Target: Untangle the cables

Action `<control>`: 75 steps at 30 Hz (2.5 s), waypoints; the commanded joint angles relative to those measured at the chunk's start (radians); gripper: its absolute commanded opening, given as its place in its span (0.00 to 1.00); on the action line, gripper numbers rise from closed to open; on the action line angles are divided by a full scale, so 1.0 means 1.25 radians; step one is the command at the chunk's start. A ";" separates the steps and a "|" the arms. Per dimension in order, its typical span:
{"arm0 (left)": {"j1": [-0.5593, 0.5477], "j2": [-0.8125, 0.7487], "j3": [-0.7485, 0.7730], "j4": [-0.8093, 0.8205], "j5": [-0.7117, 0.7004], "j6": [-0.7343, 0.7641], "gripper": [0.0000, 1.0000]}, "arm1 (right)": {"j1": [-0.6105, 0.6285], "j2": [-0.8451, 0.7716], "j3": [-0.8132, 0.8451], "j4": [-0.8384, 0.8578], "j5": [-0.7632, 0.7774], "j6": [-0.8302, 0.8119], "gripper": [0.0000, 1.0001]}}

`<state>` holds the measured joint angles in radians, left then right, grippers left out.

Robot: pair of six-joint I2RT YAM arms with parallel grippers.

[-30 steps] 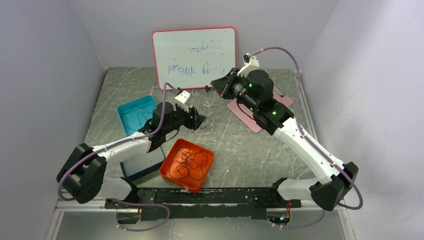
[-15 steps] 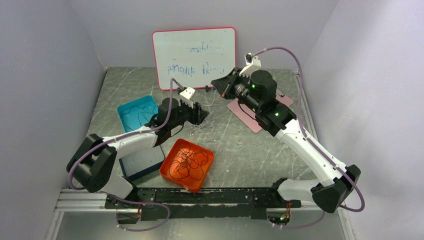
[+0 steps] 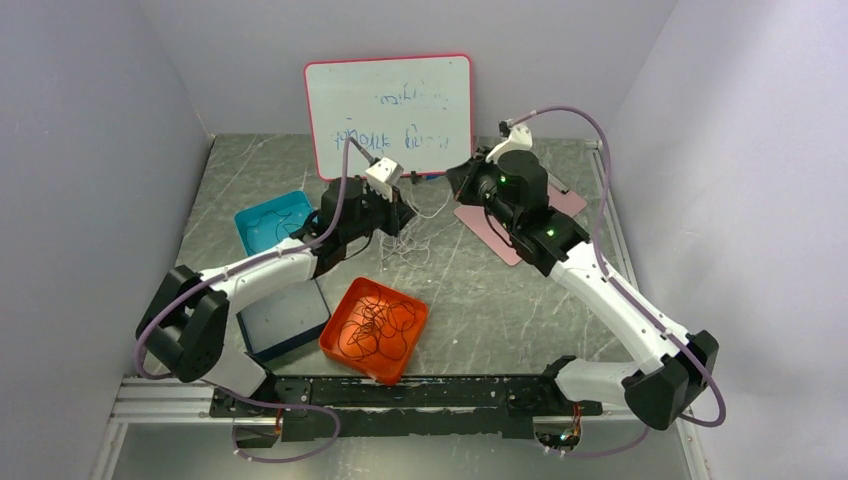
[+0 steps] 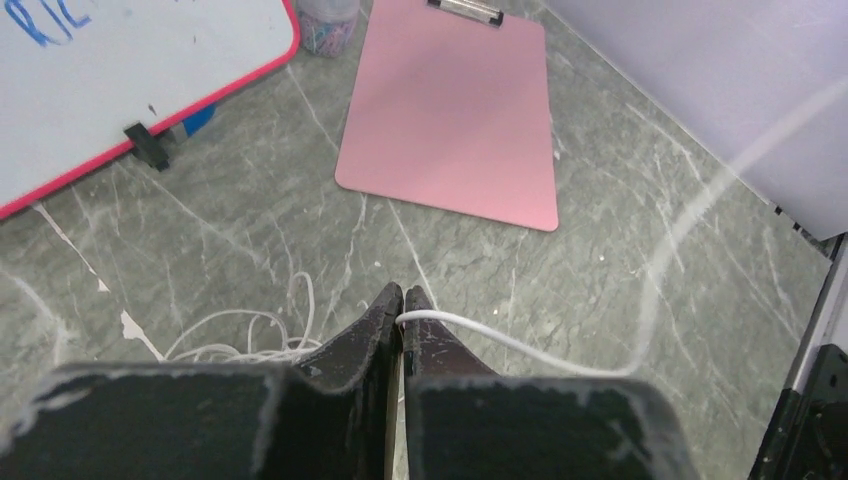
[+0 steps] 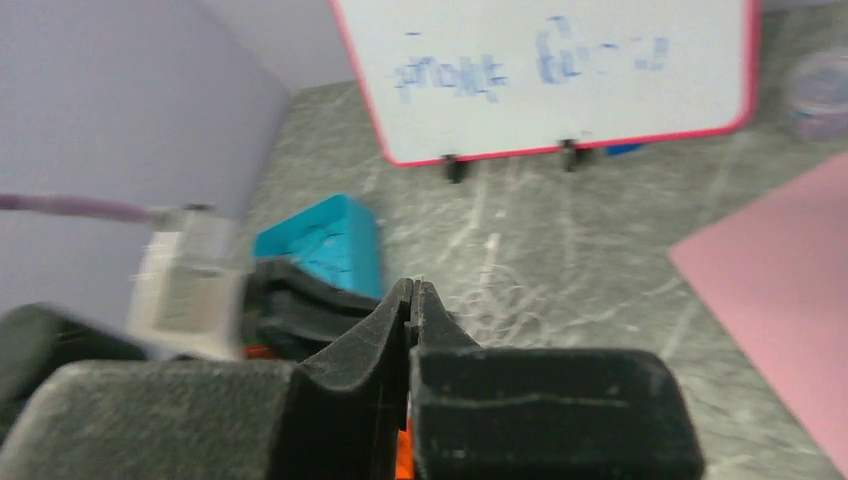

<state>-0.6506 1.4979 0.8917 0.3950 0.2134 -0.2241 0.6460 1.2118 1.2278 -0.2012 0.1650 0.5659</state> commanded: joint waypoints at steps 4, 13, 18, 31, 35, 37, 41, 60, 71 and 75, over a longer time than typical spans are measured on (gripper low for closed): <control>0.034 0.002 0.239 -0.286 0.075 -0.001 0.07 | -0.172 0.057 -0.085 0.009 -0.016 -0.056 0.17; 0.077 0.088 0.462 -0.507 0.085 -0.045 0.07 | -0.261 -0.014 -0.174 0.055 -0.080 -0.106 0.50; 0.080 0.108 0.534 -0.552 0.088 -0.047 0.07 | -0.259 -0.089 -0.289 0.176 -0.206 -0.158 0.54; 0.081 0.098 0.688 -0.631 0.131 -0.073 0.07 | -0.036 0.023 -0.415 0.604 -0.292 -0.246 0.66; 0.080 0.091 0.743 -0.667 0.141 -0.076 0.07 | -0.025 0.111 -0.378 0.673 -0.286 -0.282 0.67; 0.080 0.087 0.764 -0.679 0.144 -0.080 0.07 | -0.025 0.158 -0.349 0.691 -0.292 -0.302 0.67; 0.080 0.088 0.820 -0.707 0.158 -0.088 0.07 | -0.026 0.255 -0.284 0.725 -0.329 -0.318 0.65; 0.156 0.094 1.150 -0.700 0.127 -0.084 0.07 | -0.025 0.536 -0.224 0.692 -0.255 -0.246 0.29; 0.177 0.033 1.158 -0.531 0.007 -0.034 0.07 | -0.026 0.517 -0.385 0.714 -0.159 -0.218 0.35; 0.180 0.035 1.179 -0.510 -0.011 -0.016 0.07 | -0.026 0.515 -0.419 0.727 -0.155 -0.212 0.39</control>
<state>-0.4393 1.5509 2.3222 -0.3344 0.2562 -0.2790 0.6128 1.8748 0.7372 0.6720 -0.0624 0.2893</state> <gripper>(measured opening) 0.076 0.371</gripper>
